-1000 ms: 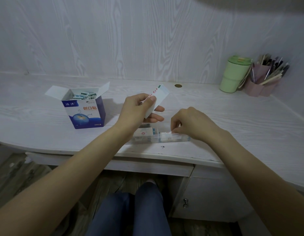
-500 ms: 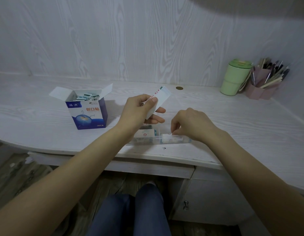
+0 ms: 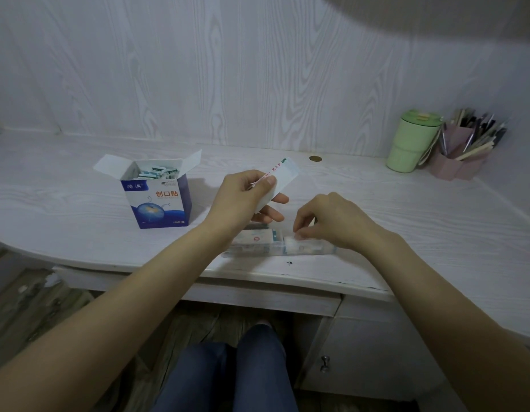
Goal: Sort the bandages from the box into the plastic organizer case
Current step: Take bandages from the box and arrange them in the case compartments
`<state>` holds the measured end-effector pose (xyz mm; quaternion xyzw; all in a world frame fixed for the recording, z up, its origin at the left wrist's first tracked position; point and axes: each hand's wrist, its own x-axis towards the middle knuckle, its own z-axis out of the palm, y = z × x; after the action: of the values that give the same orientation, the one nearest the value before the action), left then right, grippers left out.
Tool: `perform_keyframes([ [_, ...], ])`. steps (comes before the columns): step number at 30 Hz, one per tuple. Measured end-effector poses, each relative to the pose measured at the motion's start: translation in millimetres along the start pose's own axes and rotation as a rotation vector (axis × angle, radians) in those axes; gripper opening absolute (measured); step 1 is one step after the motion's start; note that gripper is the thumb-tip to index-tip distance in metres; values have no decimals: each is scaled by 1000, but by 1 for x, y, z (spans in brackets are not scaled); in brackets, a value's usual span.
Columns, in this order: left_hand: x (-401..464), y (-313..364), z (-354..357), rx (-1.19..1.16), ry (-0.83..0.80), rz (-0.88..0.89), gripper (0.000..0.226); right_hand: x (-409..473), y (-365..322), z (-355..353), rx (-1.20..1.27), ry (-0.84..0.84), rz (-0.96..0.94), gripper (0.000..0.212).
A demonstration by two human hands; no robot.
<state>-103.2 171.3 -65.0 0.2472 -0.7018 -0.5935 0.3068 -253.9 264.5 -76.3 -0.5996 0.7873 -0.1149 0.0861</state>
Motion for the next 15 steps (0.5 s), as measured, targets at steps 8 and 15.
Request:
perform_keyframes([
  [8,-3,-2,-5,-53,-29,-42,7,-13,-13,-18,1007,260,65,22],
  [15,-4,-1,-4,-128,-9,-33,10,-10,-14,-12,1164,392,173,10],
])
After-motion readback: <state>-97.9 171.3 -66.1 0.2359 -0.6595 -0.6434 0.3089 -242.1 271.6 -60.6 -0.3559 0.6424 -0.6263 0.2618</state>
